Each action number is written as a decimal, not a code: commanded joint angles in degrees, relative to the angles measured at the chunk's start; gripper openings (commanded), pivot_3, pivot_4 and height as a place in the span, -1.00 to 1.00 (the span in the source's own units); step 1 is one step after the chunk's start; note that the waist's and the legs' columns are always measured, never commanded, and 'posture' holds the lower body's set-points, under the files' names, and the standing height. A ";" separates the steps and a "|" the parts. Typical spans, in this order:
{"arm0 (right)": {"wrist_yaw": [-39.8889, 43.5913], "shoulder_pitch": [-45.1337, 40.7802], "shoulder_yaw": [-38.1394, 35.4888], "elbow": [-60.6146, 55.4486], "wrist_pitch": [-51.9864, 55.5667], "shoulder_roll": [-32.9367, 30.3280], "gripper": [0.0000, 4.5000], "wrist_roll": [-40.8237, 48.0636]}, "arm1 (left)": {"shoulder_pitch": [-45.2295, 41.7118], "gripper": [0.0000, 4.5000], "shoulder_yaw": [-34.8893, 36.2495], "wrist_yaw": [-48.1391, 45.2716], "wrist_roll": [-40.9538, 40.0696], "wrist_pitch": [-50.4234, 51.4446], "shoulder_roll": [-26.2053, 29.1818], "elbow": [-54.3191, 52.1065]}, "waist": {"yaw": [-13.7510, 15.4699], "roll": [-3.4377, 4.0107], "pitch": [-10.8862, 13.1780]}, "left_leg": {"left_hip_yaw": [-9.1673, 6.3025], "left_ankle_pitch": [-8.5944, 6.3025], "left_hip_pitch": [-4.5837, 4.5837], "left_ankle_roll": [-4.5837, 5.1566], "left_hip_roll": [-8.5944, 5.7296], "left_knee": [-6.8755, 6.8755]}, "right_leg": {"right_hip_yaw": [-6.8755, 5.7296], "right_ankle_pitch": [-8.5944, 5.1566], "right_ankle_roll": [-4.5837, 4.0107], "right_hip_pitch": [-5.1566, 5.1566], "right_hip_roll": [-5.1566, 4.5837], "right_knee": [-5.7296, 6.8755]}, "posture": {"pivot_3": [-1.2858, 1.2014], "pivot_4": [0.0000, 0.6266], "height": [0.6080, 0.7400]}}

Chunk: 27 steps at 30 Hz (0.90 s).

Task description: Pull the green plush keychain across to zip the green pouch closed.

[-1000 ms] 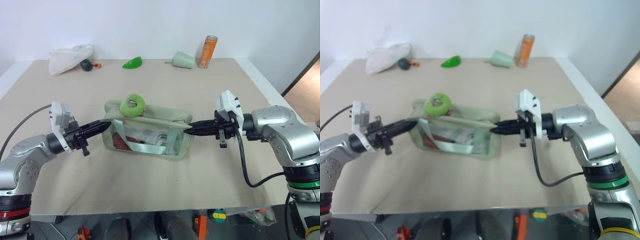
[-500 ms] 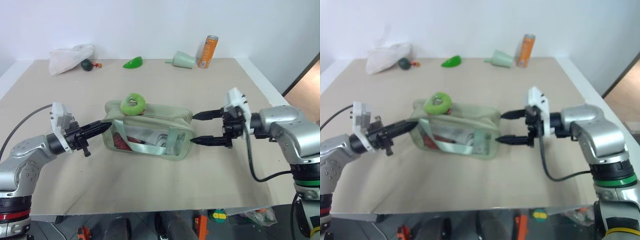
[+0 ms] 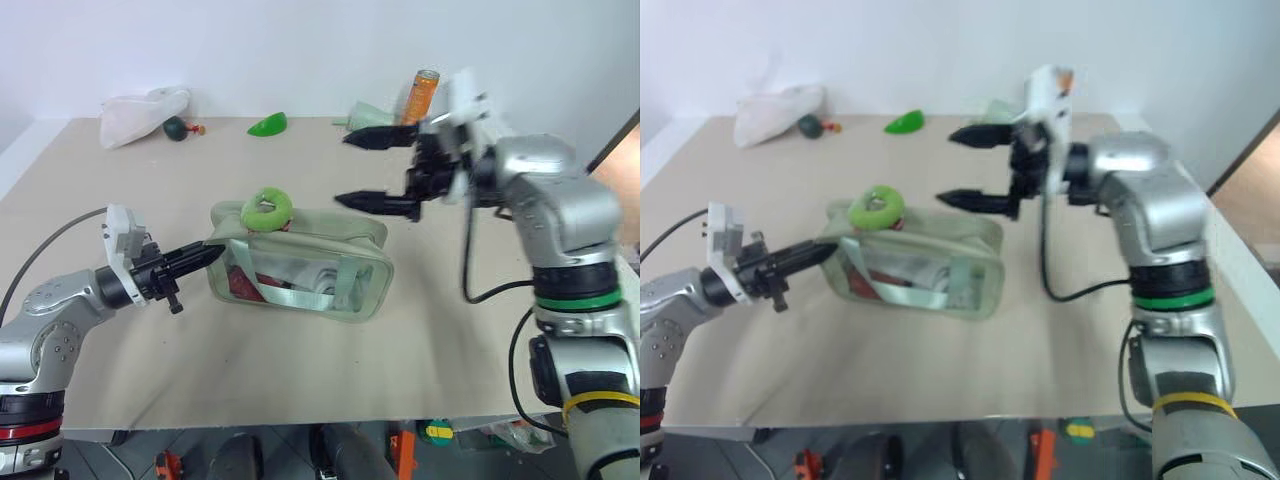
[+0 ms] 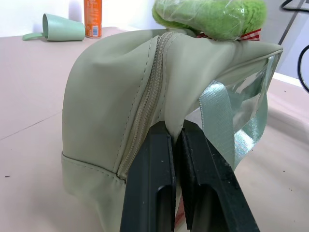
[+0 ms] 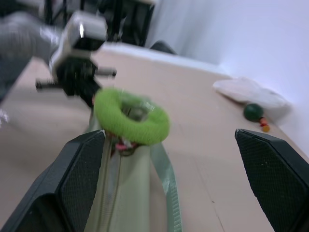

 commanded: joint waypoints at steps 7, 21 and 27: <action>5.65 -5.64 3.47 9.79 -13.12 5.12 0.99 -6.50 | 0.42 -1.00 0.68 1.41 0.04 -0.68 -0.15 -1.80 | 0.02 0.00 0.00 | 0.05 0.00 -0.10 0.00 -0.08 0.00 | 0.04 0.00 0.00 -0.11 -0.12 0.01 | 0.03 -0.52 1.00; 7.39 -9.55 4.69 19.42 -18.25 13.30 0.99 -9.52 | 0.86 -1.00 0.79 1.92 -0.40 -0.58 -0.32 -2.39 | 0.01 0.00 0.00 | 0.03 0.00 -0.10 0.00 -0.07 0.02 | 0.01 0.01 -0.02 -0.13 -0.11 0.06 | 0.03 -0.52 1.00; 8.55 -10.43 4.82 21.39 -19.27 15.75 0.63 -10.19 | 1.08 -1.00 0.81 2.21 -0.31 -0.71 -0.51 -2.59 | 0.01 0.00 0.00 | 0.02 0.00 -0.10 0.00 -0.07 0.02 | 0.01 0.02 -0.02 -0.13 -0.13 0.07 | 0.03 -0.52 1.00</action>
